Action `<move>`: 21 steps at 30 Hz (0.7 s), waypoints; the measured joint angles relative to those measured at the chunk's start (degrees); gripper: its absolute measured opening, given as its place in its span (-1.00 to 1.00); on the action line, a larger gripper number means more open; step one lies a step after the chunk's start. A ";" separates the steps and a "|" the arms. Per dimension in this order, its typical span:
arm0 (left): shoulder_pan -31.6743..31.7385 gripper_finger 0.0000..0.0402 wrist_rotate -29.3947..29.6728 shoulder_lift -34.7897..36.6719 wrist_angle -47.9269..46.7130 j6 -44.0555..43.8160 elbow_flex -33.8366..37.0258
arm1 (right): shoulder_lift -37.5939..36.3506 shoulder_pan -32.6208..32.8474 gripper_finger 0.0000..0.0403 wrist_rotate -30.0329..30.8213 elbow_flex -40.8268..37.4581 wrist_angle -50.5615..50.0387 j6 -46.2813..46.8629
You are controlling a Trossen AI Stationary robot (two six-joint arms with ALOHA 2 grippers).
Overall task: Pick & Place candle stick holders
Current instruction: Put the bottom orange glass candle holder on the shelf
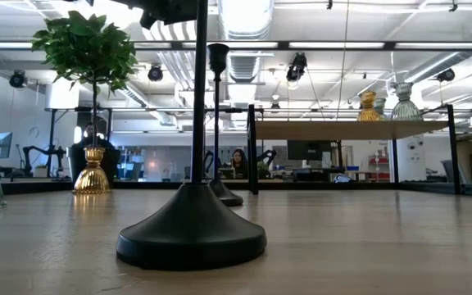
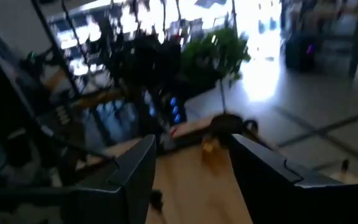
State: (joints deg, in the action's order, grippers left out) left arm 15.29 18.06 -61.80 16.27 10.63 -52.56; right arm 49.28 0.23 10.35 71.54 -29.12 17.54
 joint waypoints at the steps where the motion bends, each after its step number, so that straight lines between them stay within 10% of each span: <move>1: 0.02 -0.23 0.00 0.10 -0.04 -0.02 -0.06 | 1.35 0.20 -0.05 -1.28 2.30 -3.82 1.76; 21: -0.02 -0.23 -0.49 9.47 -3.31 -2.12 0.22 | 13.87 19.25 -0.31 -18.37 15.65 -39.87 42.29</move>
State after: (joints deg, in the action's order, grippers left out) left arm 15.27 17.58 -52.33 12.96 8.51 -52.34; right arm 63.14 19.48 -8.02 87.19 -68.99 59.84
